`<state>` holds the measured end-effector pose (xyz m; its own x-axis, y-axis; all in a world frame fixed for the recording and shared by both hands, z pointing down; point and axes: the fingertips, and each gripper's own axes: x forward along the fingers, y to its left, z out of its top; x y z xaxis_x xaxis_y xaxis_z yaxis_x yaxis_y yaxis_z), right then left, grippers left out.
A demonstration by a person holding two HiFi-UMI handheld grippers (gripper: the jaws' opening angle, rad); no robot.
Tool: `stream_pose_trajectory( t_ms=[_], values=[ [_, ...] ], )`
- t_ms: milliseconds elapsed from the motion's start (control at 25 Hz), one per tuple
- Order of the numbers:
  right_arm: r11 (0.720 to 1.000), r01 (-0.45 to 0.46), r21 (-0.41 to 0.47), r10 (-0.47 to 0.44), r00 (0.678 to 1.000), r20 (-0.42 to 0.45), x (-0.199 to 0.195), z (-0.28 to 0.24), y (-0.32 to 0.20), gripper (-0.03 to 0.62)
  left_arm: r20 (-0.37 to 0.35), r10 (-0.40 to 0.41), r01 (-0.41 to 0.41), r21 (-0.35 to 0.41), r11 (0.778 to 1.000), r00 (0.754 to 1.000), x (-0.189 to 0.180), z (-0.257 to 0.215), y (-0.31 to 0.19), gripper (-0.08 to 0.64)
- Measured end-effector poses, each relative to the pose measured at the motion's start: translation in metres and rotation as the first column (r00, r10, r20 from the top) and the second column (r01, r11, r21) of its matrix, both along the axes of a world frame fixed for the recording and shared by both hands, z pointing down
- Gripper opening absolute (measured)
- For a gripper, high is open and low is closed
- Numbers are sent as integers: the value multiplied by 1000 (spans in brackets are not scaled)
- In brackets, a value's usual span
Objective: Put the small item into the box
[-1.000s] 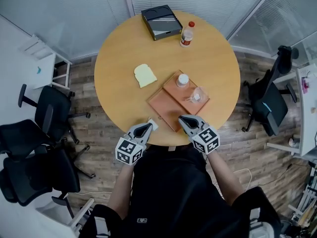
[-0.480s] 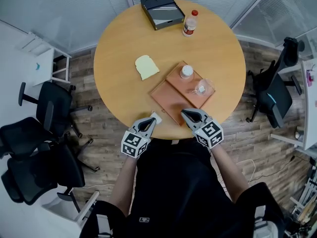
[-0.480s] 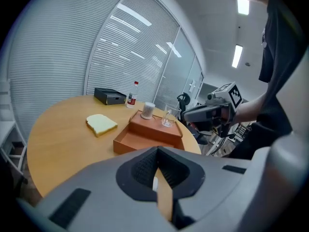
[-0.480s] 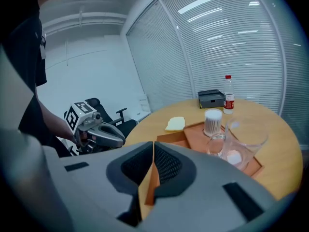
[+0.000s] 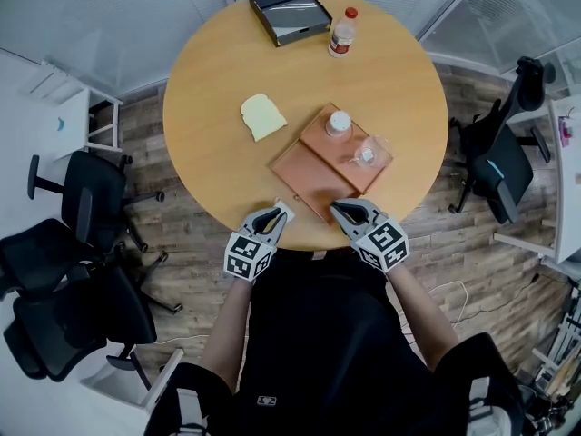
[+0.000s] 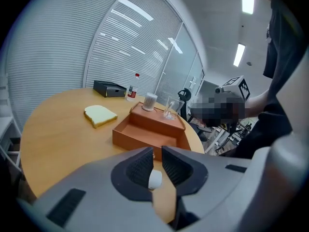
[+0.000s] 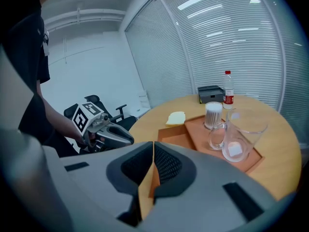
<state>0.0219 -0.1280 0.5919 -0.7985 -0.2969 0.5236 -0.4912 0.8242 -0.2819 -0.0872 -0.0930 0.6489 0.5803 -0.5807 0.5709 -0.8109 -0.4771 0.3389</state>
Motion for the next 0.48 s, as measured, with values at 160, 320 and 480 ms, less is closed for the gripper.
stream_pose_trajectory(
  t_ms=[160, 320, 480],
  values=[
    [1000, -11, -6, 11, 1000, -7, 3, 3, 5, 6, 46, 7, -7, -10, 1000, 999, -1, 14, 0, 129],
    [1000, -19, -6, 19, 1000, -10, 4, 3, 8, 6, 98, 36, -32, -37, 999, 995, 2, 31, 2, 223],
    [1000, -26, -5, 26, 1000, -4, 3, 1, 11, 6, 144, 52, -45, -52, 998, 988, 4, 46, 3, 299]
  ],
)
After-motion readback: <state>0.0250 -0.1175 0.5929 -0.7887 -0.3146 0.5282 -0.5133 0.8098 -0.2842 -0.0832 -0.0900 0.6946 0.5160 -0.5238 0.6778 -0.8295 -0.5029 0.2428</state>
